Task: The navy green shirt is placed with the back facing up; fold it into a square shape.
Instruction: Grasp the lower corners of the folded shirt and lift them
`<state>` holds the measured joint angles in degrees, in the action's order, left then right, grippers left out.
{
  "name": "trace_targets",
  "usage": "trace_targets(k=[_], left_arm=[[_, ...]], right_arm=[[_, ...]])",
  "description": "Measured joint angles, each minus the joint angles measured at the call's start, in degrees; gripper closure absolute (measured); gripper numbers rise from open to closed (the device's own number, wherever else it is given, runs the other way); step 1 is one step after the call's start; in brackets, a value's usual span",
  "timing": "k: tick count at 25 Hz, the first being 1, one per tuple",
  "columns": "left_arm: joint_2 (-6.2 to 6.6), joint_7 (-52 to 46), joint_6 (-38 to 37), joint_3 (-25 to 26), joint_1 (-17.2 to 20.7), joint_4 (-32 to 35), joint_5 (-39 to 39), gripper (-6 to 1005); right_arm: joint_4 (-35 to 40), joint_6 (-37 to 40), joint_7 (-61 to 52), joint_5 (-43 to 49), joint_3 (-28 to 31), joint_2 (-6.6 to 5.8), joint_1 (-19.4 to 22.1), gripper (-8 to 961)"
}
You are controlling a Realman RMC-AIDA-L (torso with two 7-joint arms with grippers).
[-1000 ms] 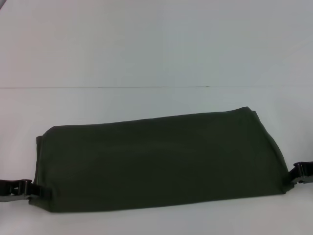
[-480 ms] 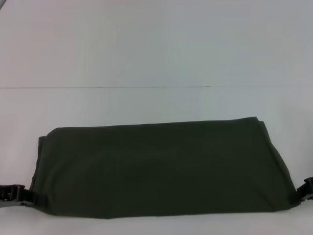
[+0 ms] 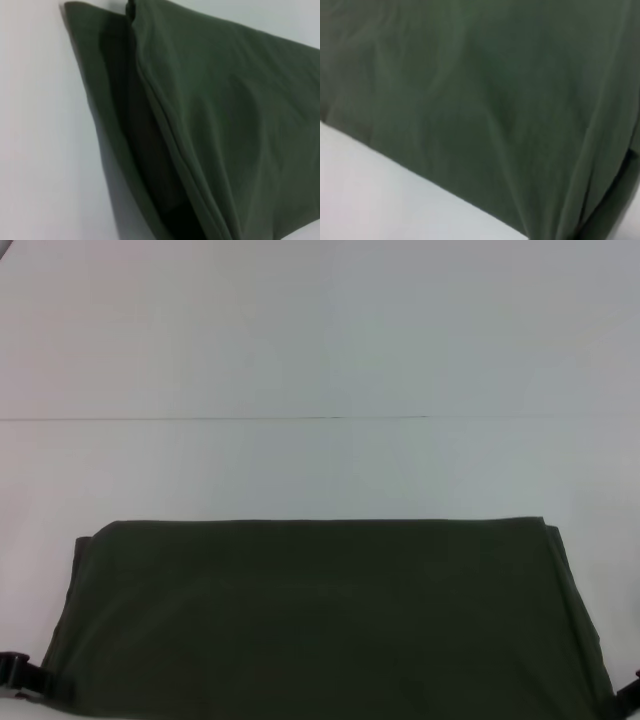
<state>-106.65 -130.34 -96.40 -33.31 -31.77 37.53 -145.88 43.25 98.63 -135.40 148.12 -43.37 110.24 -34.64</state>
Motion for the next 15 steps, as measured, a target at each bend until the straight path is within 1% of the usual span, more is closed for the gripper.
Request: trace_targets(k=[9, 15], left_arm=[[0.8, 0.4, -5.8, 0.0, -1.0, 0.0, -3.6, 940], [0.93, 0.5, -7.0, 0.0, -1.1, 0.0, -4.4, 940]], right_arm=[[0.0, 2.1, 1.8, 0.1, -4.1, 0.43, 1.0, 944], [0.0, 2.4, 2.4, 0.2, -4.6, 0.64, 1.2, 944]])
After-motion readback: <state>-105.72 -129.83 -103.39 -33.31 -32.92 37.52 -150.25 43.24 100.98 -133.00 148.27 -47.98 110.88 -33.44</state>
